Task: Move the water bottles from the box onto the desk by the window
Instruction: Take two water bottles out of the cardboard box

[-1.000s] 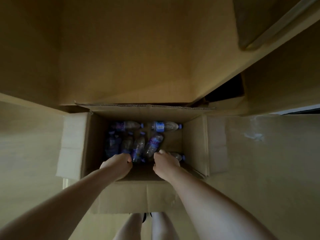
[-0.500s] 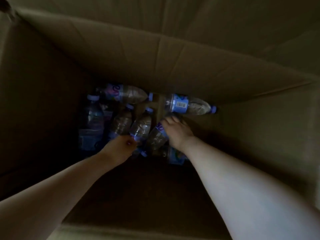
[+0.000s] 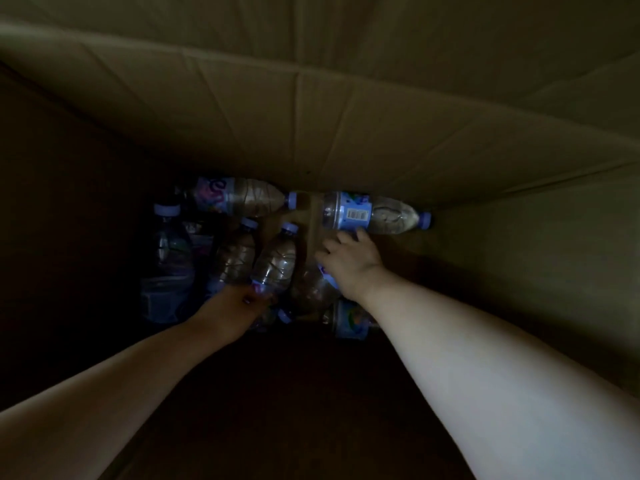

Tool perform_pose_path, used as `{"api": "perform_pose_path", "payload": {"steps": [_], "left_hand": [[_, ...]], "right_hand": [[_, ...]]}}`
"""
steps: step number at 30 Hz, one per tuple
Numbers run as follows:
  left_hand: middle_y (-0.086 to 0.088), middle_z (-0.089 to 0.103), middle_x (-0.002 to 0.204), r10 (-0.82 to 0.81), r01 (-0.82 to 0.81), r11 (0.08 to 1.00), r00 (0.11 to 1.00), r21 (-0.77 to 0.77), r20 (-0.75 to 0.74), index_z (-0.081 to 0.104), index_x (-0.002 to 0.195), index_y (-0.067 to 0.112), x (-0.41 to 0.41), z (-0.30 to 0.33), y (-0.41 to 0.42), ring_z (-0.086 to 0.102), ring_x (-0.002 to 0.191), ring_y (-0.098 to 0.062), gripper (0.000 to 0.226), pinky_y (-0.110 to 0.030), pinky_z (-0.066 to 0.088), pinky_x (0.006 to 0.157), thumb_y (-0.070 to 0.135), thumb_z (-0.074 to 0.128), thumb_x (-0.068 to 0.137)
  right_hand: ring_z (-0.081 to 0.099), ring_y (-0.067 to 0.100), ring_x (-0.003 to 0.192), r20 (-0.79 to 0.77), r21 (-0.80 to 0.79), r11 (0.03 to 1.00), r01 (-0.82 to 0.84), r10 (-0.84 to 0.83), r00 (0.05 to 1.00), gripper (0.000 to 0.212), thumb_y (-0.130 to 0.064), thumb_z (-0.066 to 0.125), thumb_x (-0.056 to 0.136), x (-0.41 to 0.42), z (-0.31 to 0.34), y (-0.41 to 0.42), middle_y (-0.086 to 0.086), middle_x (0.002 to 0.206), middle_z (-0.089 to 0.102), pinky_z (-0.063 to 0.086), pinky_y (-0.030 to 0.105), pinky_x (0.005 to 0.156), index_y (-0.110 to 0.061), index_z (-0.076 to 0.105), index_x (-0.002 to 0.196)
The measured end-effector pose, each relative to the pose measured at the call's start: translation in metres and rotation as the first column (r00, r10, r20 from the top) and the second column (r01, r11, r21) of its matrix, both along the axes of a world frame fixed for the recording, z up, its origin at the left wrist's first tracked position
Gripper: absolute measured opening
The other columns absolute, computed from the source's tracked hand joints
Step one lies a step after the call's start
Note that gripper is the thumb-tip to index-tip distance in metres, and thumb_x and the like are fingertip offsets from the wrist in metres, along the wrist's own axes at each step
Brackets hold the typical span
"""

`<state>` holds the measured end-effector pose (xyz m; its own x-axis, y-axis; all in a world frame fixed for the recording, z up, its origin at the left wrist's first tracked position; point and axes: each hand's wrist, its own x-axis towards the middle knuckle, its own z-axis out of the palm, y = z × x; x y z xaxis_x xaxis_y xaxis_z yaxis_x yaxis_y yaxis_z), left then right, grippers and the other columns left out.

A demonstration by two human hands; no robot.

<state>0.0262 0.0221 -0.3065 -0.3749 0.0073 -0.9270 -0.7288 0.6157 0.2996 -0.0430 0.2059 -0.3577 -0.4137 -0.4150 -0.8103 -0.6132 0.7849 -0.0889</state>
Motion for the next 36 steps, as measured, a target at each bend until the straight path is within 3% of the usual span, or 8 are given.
{"api": "perform_pose_path", "payload": {"steps": [3,6,12,17,21,27,32,36], "left_hand": [[-0.016,0.067,0.101,0.145,-0.143,0.989,0.985,-0.020,0.097,0.064,0.088,0.013,-0.003,0.015,0.002,0.062,0.094,-0.029,0.017,-0.029,0.041,0.071,0.017,0.051,0.097],[-0.011,0.064,0.113,0.387,-0.401,0.915,0.900,0.035,0.200,0.058,0.111,0.015,-0.007,0.038,0.010,0.059,0.102,-0.024,0.022,-0.033,0.046,0.079,0.030,0.052,0.097],[-0.002,0.059,0.126,0.609,-0.649,0.731,0.759,0.209,0.230,0.049,0.131,0.031,-0.022,0.067,0.024,0.055,0.117,-0.027,0.054,-0.052,0.041,0.102,0.051,0.062,0.083],[-0.003,0.066,0.112,0.637,-0.636,0.758,0.769,0.143,0.043,0.050,0.128,0.026,-0.024,0.075,0.001,0.064,0.095,-0.020,0.055,-0.033,0.050,0.069,0.042,0.070,0.080],[-0.004,0.066,0.110,0.549,-0.554,0.827,0.832,0.097,0.082,0.050,0.124,0.030,-0.024,0.077,-0.024,0.065,0.096,-0.024,0.057,-0.040,0.053,0.079,0.048,0.072,0.075],[-0.008,0.055,0.122,0.514,-0.514,0.857,0.854,0.031,-0.080,0.029,0.138,0.009,-0.021,0.078,-0.015,0.057,0.113,-0.027,0.084,-0.042,0.047,0.099,0.029,0.079,0.074],[-0.009,0.060,0.115,0.534,-0.550,0.834,0.827,-0.049,-0.176,0.047,0.127,0.004,-0.032,0.056,-0.034,0.059,0.102,-0.022,0.075,-0.036,0.048,0.090,0.023,0.086,0.066],[-0.004,0.064,0.112,0.482,-0.489,0.872,0.853,0.015,-0.200,0.050,0.126,0.013,-0.035,0.037,-0.056,0.063,0.097,-0.018,0.084,-0.035,0.052,0.086,0.038,0.087,0.055]], "right_hand": [[0.031,0.029,0.138,0.167,-0.007,0.936,0.351,-0.345,0.924,0.076,-0.036,0.071,0.082,0.003,0.025,0.019,0.001,0.146,0.038,0.027,0.047,0.113,-0.028,0.031,0.146],[0.054,0.016,0.111,0.477,-0.012,0.498,0.867,-0.759,0.443,0.071,-0.022,0.083,0.074,0.020,0.054,0.023,-0.002,0.125,0.055,0.046,0.033,0.092,-0.022,0.043,0.132],[0.061,-0.005,0.092,0.661,-0.126,-0.062,0.990,-0.749,0.037,0.046,-0.013,0.083,0.073,0.056,0.101,-0.023,-0.019,0.092,0.057,0.044,0.006,0.071,-0.031,0.046,0.094],[0.060,-0.010,0.082,0.814,0.023,-0.103,0.994,-0.575,-0.078,0.033,-0.009,0.073,0.084,0.063,0.125,-0.043,-0.014,0.096,0.061,0.050,0.008,0.070,-0.031,0.050,0.094],[0.060,0.011,0.110,0.779,0.183,-0.126,0.975,-0.587,-0.222,0.041,-0.039,0.071,0.084,0.069,0.123,-0.052,-0.006,0.121,0.062,0.050,0.036,0.099,-0.032,0.055,0.121],[0.060,0.014,0.117,0.772,-0.007,-0.235,0.972,-0.619,-0.144,0.050,-0.011,0.076,0.082,0.069,0.117,-0.095,-0.003,0.121,0.063,0.051,0.021,0.091,-0.021,0.053,0.125],[0.055,0.013,0.112,0.803,0.023,-0.105,0.994,-0.590,-0.081,0.049,-0.012,0.070,0.087,0.067,0.106,-0.092,0.000,0.124,0.056,0.048,0.015,0.076,-0.018,0.044,0.127],[0.057,0.017,0.094,0.628,0.057,-0.072,0.996,-0.773,-0.092,0.006,-0.019,0.060,0.095,0.064,0.056,-0.075,0.005,0.103,0.061,0.046,0.025,0.071,-0.022,0.056,0.098]]}}
